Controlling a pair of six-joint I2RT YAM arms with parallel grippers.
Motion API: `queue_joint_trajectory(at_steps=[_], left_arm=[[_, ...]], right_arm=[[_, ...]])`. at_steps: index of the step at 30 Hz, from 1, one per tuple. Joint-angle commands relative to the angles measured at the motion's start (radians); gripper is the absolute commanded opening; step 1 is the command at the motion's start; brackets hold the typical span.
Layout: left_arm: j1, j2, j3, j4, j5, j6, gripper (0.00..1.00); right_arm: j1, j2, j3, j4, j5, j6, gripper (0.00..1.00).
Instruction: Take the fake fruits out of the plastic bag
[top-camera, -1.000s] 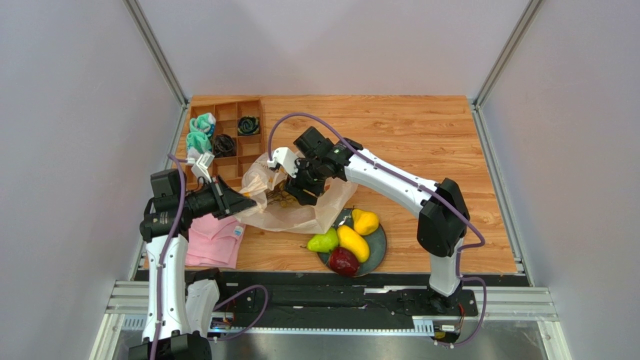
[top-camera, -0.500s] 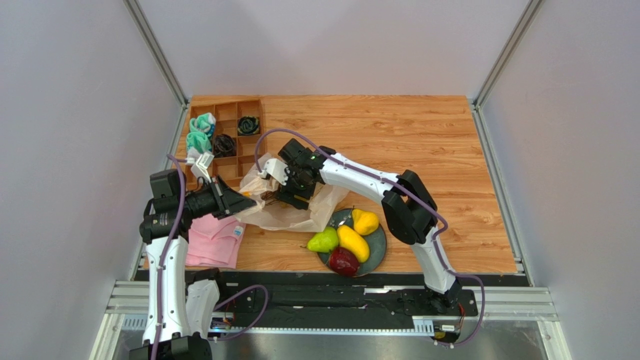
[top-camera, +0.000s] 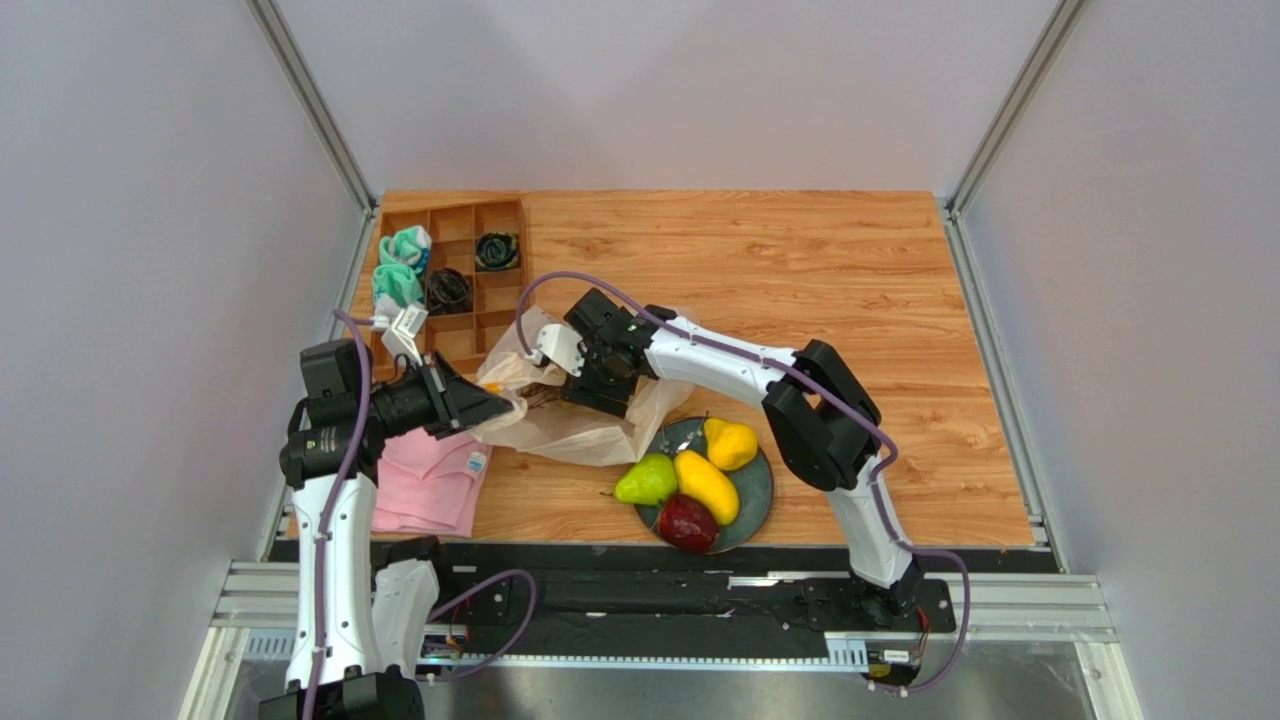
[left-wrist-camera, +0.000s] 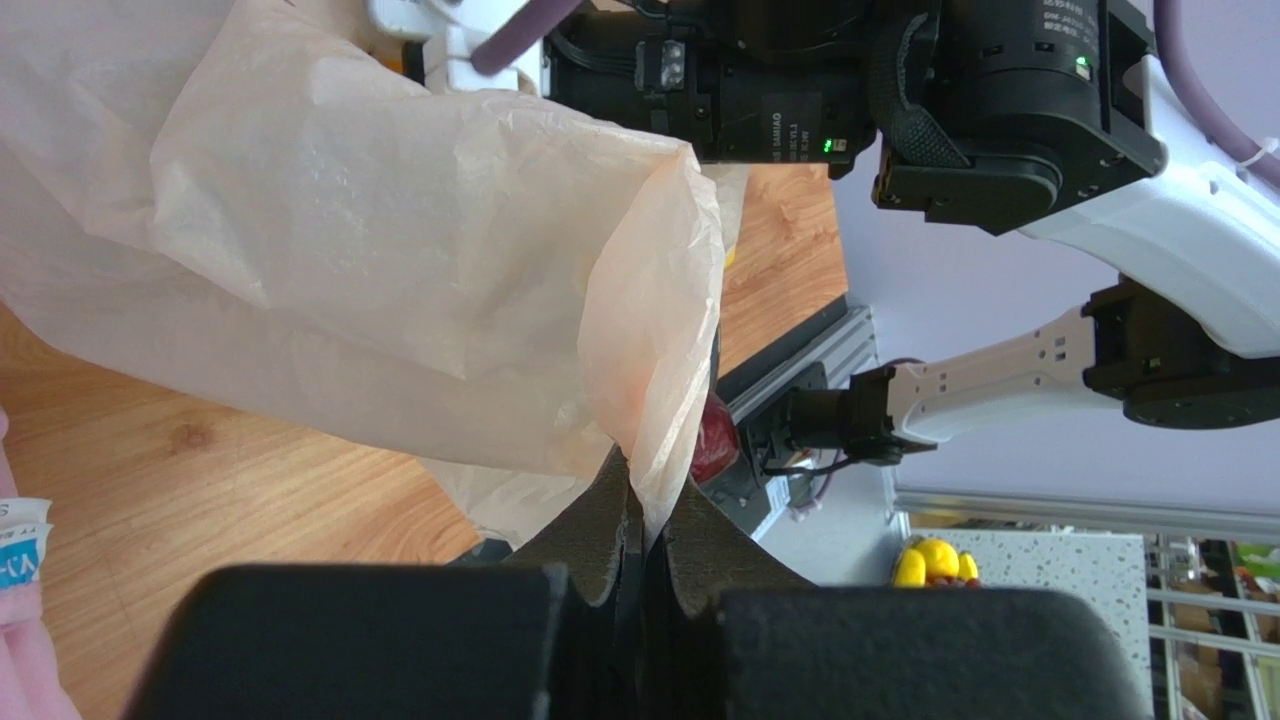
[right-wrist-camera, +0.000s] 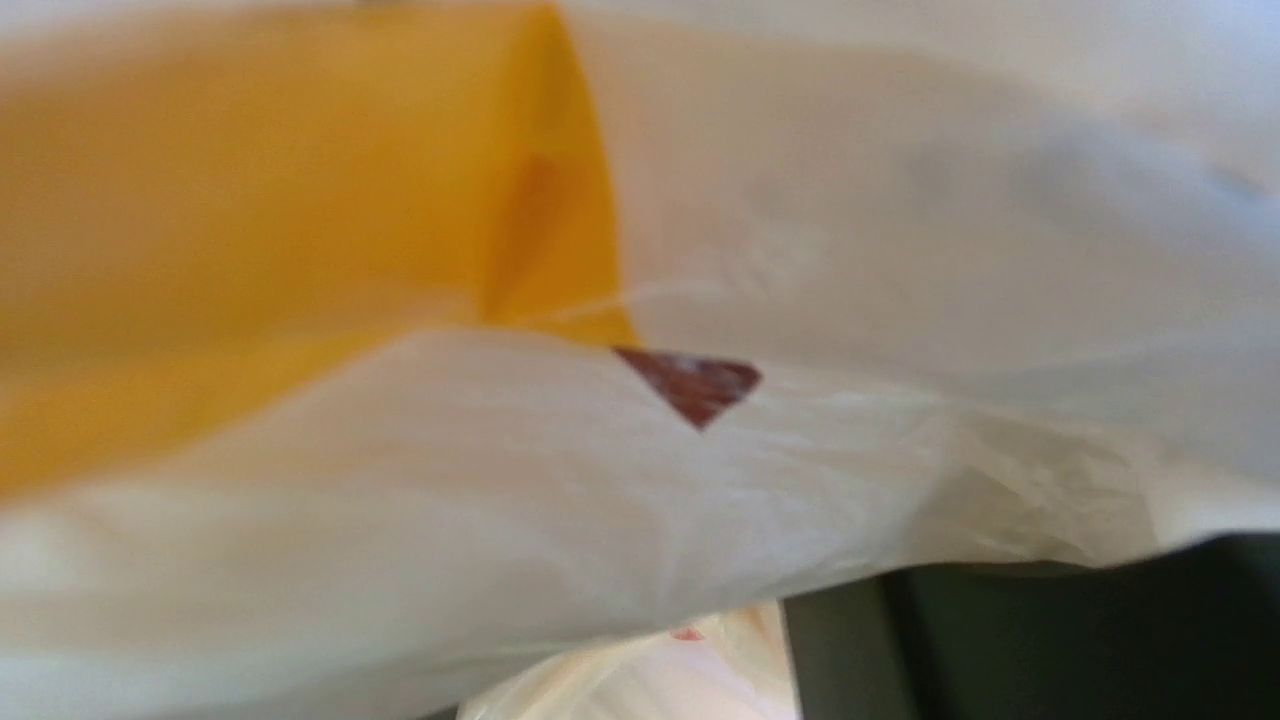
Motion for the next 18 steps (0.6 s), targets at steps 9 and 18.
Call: queue_joint_trajectory(at_steps=[9,18], left_arm=[[0.002,0.014,0.015,0.054,0.011,-0.015,0.0],[0.002,0.053,0.033,0.099,0.006,-0.036,0.0]], right_arm=[[-0.008,-0.211,-0.04,-0.072,-0.145,-0.043,0.2],[-0.022,-0.434,-0.098,-0.121,-0.297,-0.046,0.16]])
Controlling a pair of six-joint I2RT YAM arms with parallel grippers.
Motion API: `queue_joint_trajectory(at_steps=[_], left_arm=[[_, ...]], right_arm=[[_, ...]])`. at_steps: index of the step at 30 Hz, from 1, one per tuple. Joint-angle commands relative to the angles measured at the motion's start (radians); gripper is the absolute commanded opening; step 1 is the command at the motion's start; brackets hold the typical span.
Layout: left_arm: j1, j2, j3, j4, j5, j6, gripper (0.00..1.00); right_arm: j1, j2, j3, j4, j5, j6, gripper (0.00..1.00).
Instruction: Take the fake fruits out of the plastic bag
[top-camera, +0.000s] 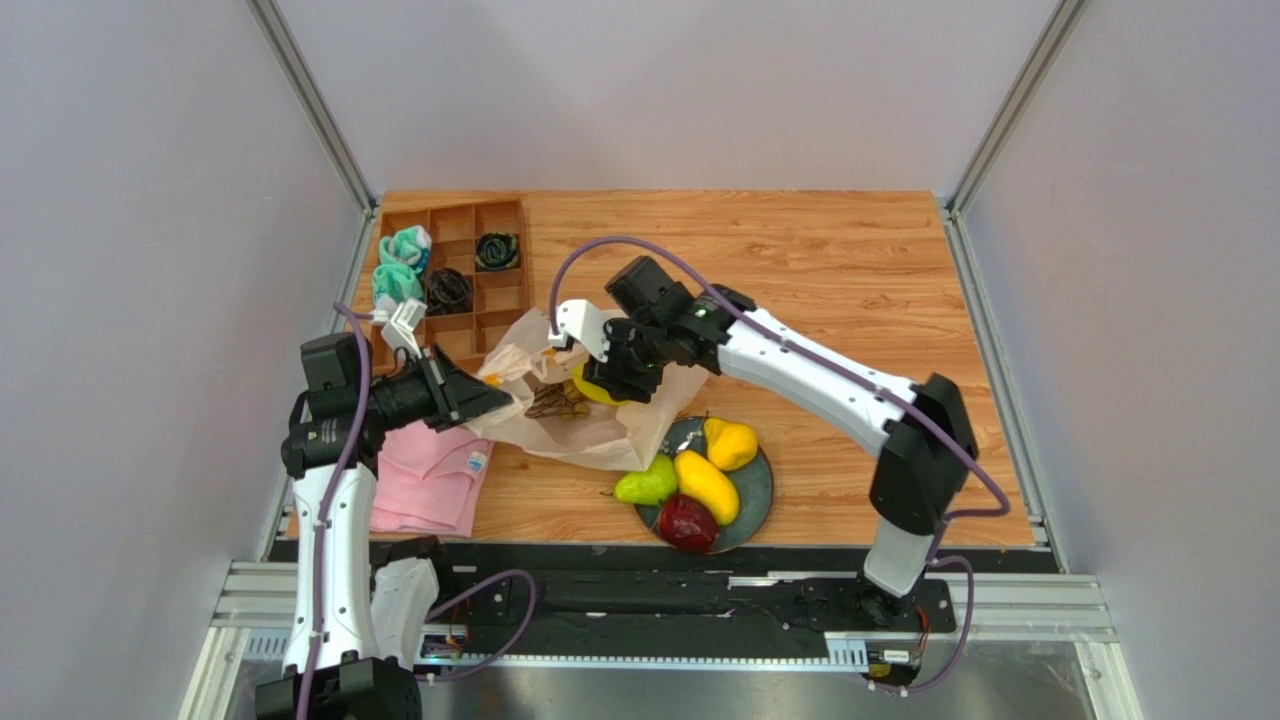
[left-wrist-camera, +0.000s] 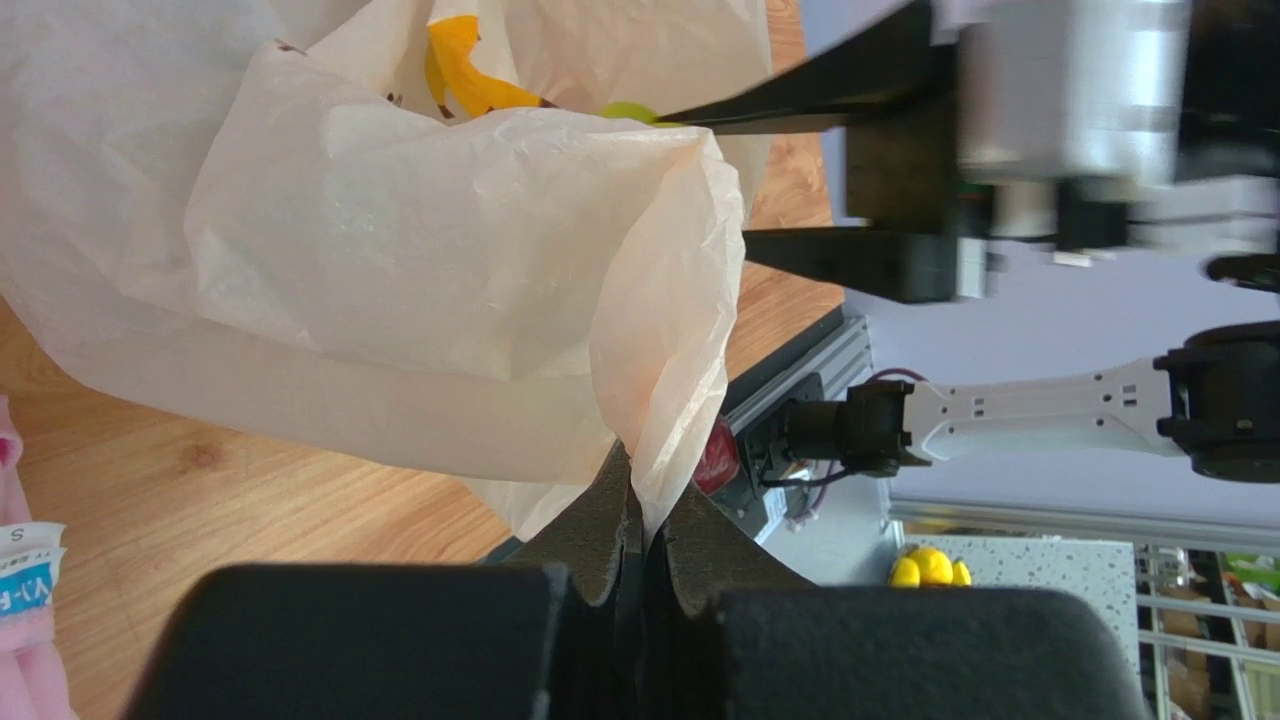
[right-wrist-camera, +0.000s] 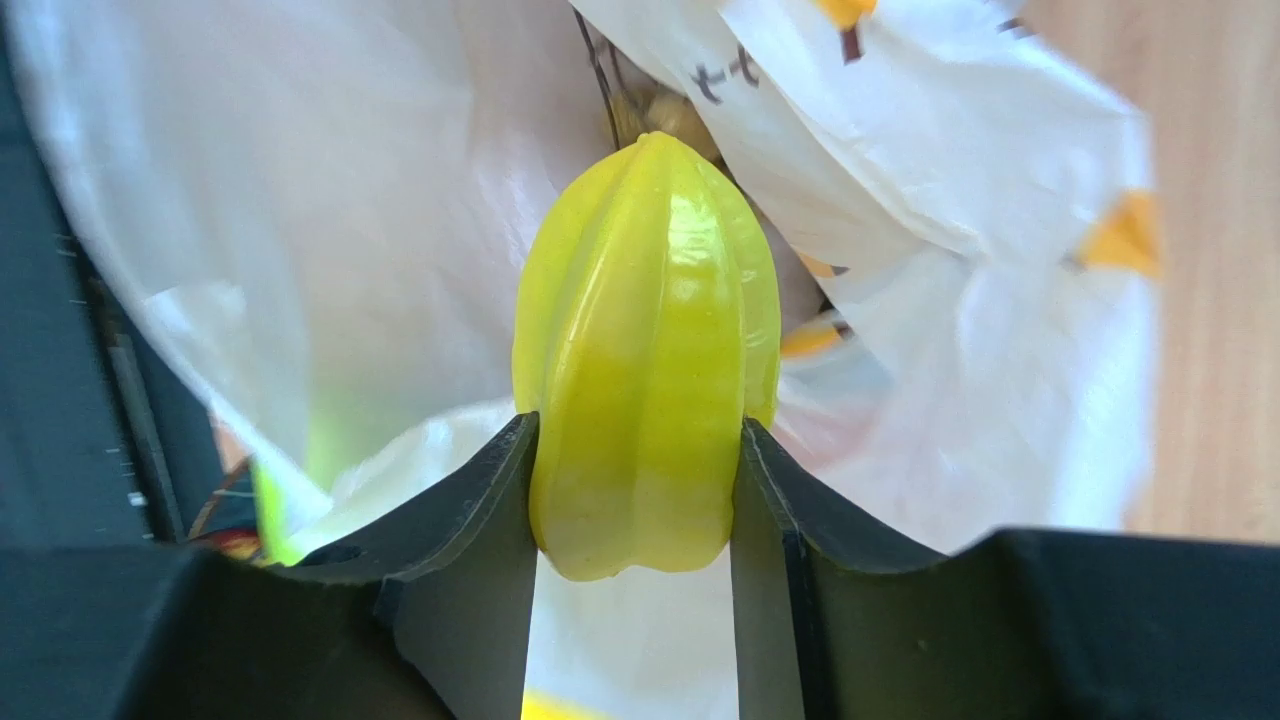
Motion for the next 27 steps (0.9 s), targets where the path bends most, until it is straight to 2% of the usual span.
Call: queue_joint_trajectory(at_steps=[1,5,8,10,12,15,17,19,20,22,23,27], left_arm=[[0.002,0.019,0.038,0.06,0.006,-0.021,0.0],[0.002,0.044,0.064,0.069,-0.003,-0.015,0.0],[0.002,0.059,0.076,0.069,-0.01,-0.009,0.0],[0.002,0.067,0.073,0.082,-0.018,-0.015,0.0],[0.003,0.073,0.073,0.092,-0.02,-0.016,0.0],[0.002,0.079,0.073,0.094,-0.024,-0.012,0.0],[0.002,0.084,0.076,0.095,-0.024,-0.009,0.0],[0.002,0.09,0.082,0.094,-0.029,0.001,0.0],[0.003,0.1,0.085,0.094,-0.029,0.005,0.0],[0.003,0.111,0.099,0.092,-0.04,0.014,0.0],[0.002,0.122,0.105,0.092,-0.043,0.021,0.0],[0.002,0.145,0.142,0.042,-0.061,0.088,0.0]], right_arm=[[-0.016,-0.104,0.005,-0.018,-0.124,-0.002,0.16],[-0.025,-0.147,0.019,-0.041,-0.171,0.022,0.15],[-0.068,-0.197,0.042,-0.09,-0.17,0.12,0.14],[-0.149,-0.236,0.021,-0.129,-0.197,0.246,0.13],[-0.227,-0.32,-0.031,-0.213,-0.251,0.277,0.13],[-0.278,-0.464,-0.148,-0.345,-0.231,0.135,0.14],[-0.278,-0.557,-0.25,-0.408,-0.178,-0.06,0.14],[-0.284,-0.702,-0.338,-0.412,-0.133,-0.17,0.14],[-0.283,-0.743,-0.428,-0.413,-0.133,-0.301,0.14],[-0.281,-0.862,-0.511,-0.406,-0.154,-0.438,0.14],[-0.283,-0.904,-0.607,-0.39,-0.158,-0.565,0.14],[-0.283,-1.036,-0.806,-0.255,-0.167,-0.85,0.16]])
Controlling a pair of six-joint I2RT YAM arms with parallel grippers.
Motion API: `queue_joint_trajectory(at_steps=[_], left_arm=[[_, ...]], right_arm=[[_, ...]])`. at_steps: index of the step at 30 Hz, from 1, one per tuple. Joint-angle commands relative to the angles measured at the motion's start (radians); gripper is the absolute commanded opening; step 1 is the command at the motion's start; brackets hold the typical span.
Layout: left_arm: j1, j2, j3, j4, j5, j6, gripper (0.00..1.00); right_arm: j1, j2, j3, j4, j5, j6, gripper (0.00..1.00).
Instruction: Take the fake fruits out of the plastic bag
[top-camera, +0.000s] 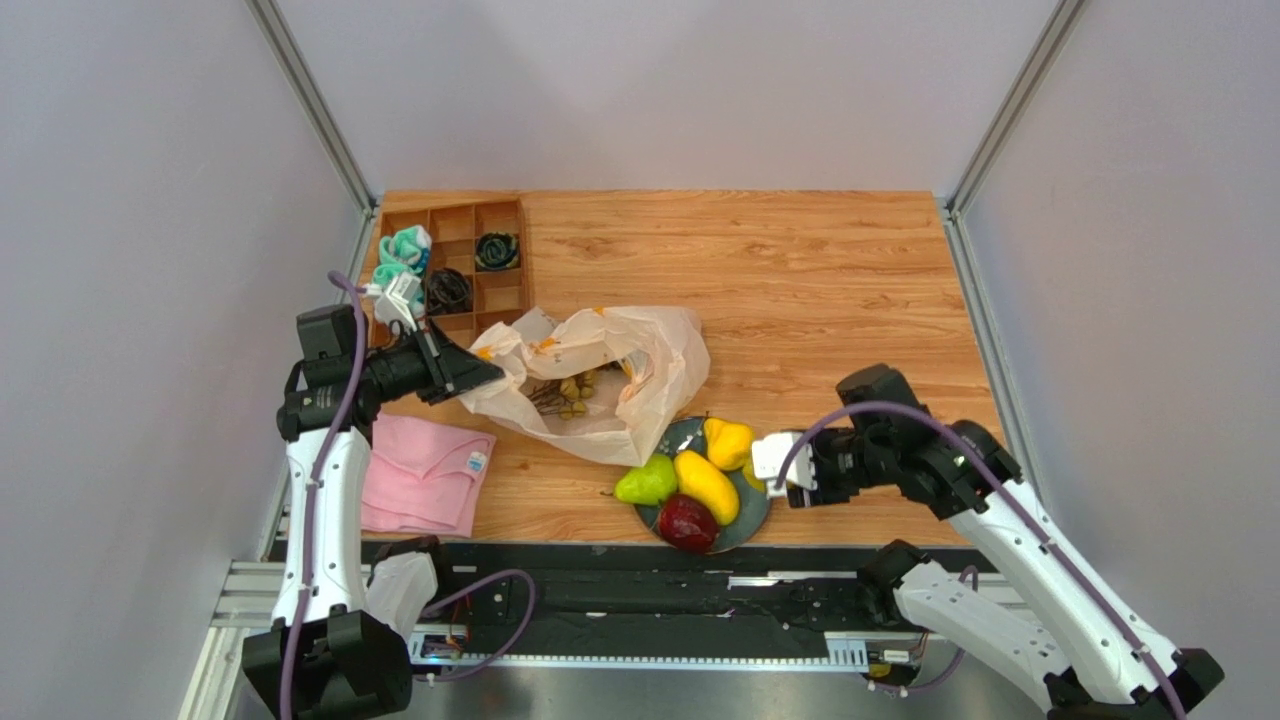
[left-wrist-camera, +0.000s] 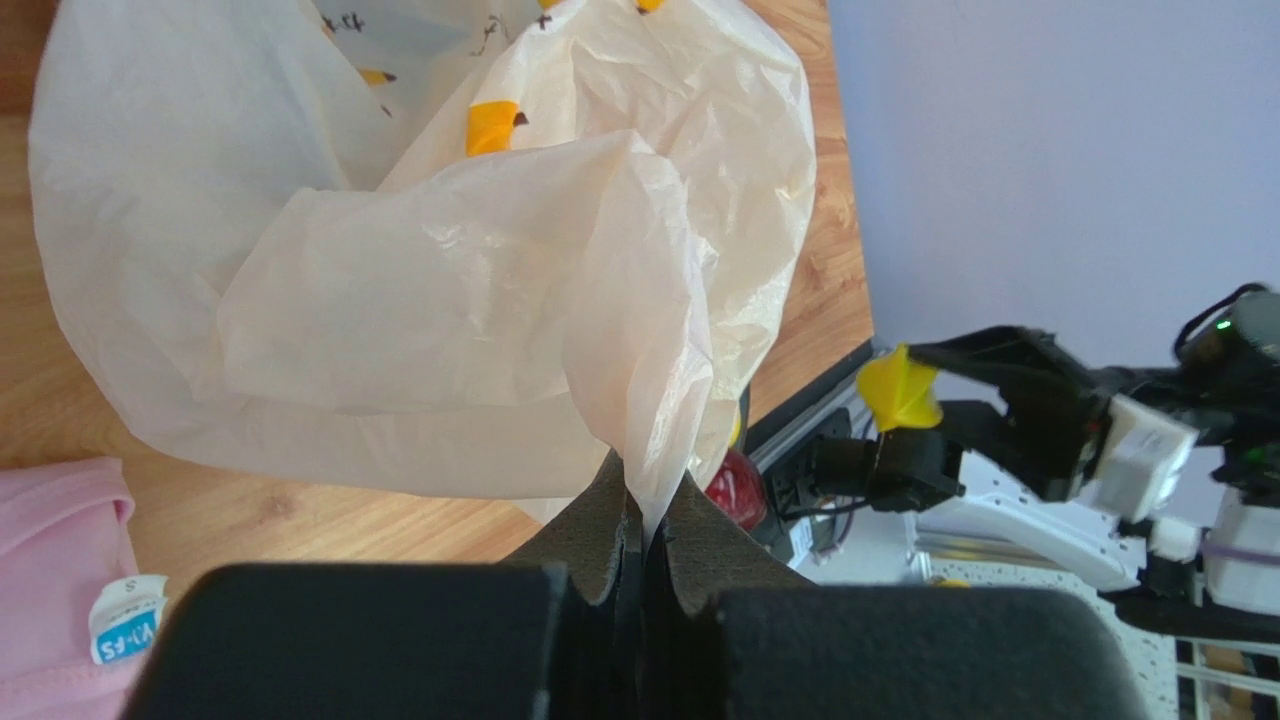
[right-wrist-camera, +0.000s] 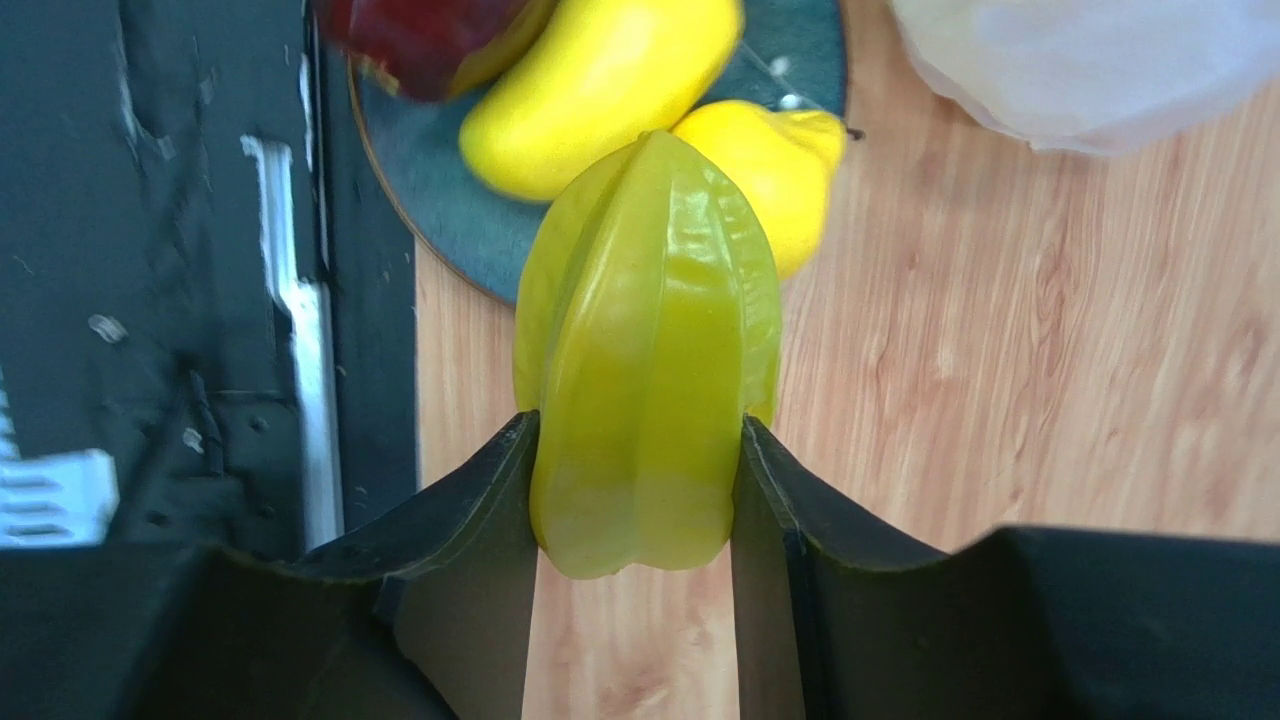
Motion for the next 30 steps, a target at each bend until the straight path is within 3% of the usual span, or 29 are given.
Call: queue_joint_trajectory(at_steps=[1,13,19,30], left_arm=[[0.002,0.015,0.075,-0.022,-0.028,0.084,0.0],[0.01,-0.034,0.026,-0.053,-0.062,0.104,0.0],[0.031,-0.055,0.01,-0.062,-0.06,0.104,0.0],[0.039,-0.062,0.0,-0.067,-0.062,0.1,0.0]], right_arm=[[0.0,-0.08,-0.19,0.145,-0.019,-0.463,0.16],[0.001,-0.065,-0.412,0.228,-0.071,-0.986,0.17],[0.001,-0.08,-0.48,0.273,-0.085,-1.083,0.18],[0.001,-0.171,-0.546,0.358,-0.12,-1.105,0.18]])
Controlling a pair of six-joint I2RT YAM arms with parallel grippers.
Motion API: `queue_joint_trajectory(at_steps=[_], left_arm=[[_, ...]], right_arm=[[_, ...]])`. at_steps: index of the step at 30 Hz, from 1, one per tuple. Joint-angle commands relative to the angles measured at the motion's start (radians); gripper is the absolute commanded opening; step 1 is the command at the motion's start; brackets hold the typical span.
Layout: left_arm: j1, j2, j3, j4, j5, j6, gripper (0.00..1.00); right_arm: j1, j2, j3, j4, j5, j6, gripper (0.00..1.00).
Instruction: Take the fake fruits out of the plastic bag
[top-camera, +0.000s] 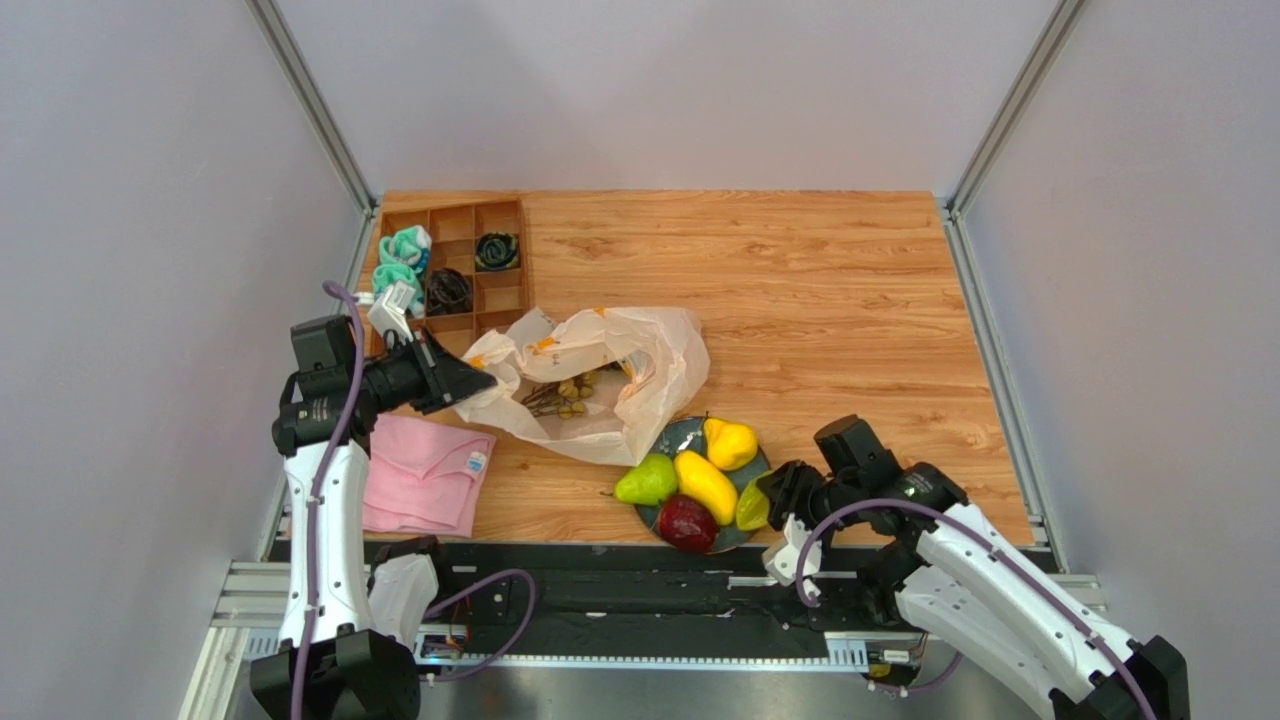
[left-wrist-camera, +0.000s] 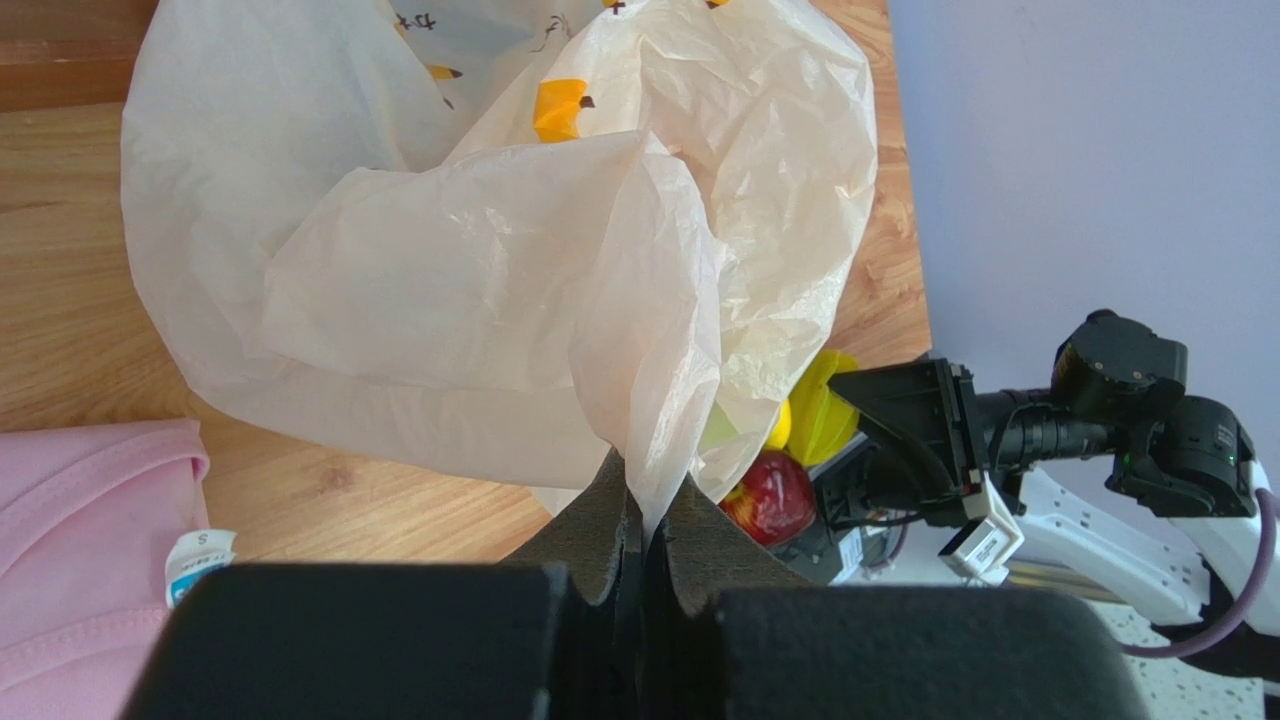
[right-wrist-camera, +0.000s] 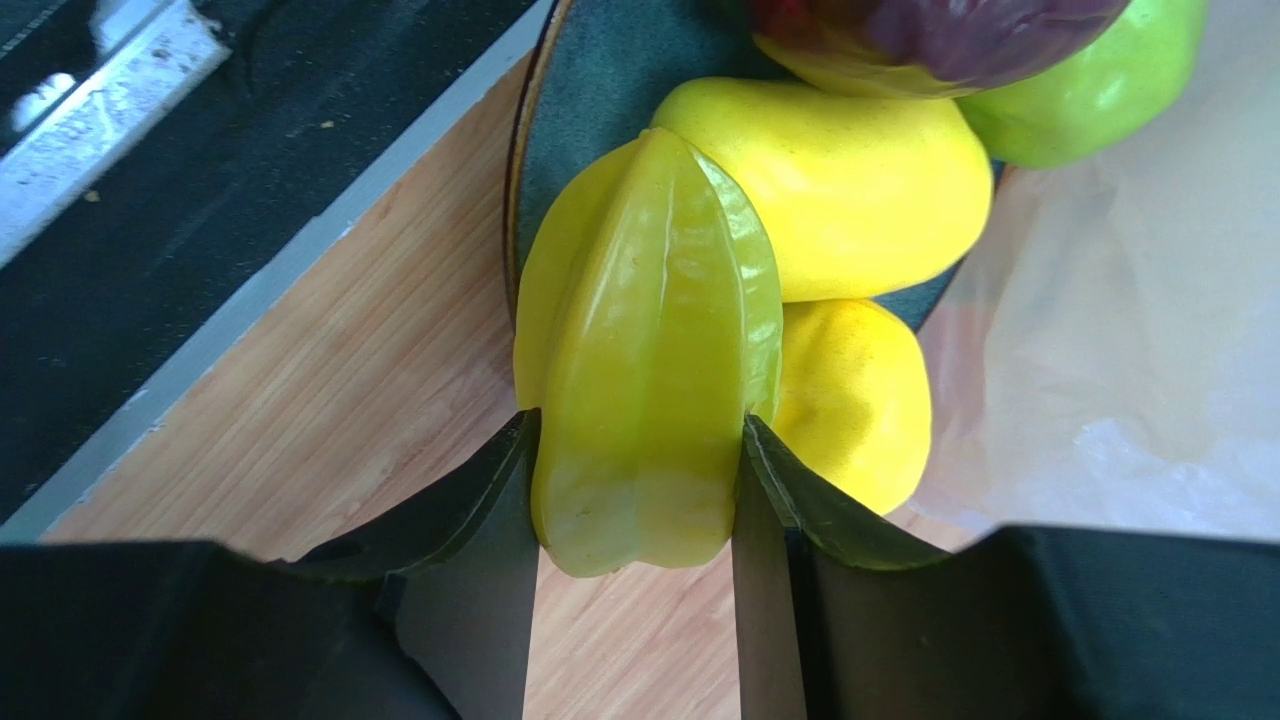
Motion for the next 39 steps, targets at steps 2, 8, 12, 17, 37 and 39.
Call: queue_joint_trajectory(at_steps=[2,8,12,17,37,39], left_arm=[[0.011,-0.016,-0.008,0.008,0.002,0.014,0.0],[0.013,-0.019,-0.017,0.014,0.005,0.007,0.0],[0.014,-0.031,-0.028,0.014,0.009,0.003,0.0],[0.019,-0.037,-0.029,0.003,0.01,0.005,0.0],[0.022,-0.011,-0.026,0.071,0.056,-0.049,0.0],[0.022,-0.012,-0.026,0.078,0.061,-0.055,0.0]], right_arm=[[0.001,-0.066,-0.033,0.108,-0.059,-0.136,0.18],[0.001,-0.058,-0.046,0.129,-0.073,-0.142,0.21],[0.001,-0.057,-0.094,0.173,-0.067,-0.162,0.34],[0.001,-0.084,-0.123,0.224,-0.069,-0.14,0.73],[-0.016,0.263,0.544,0.345,-0.03,0.696,0.78],[0.05,0.407,0.646,0.357,0.003,0.833,0.78]])
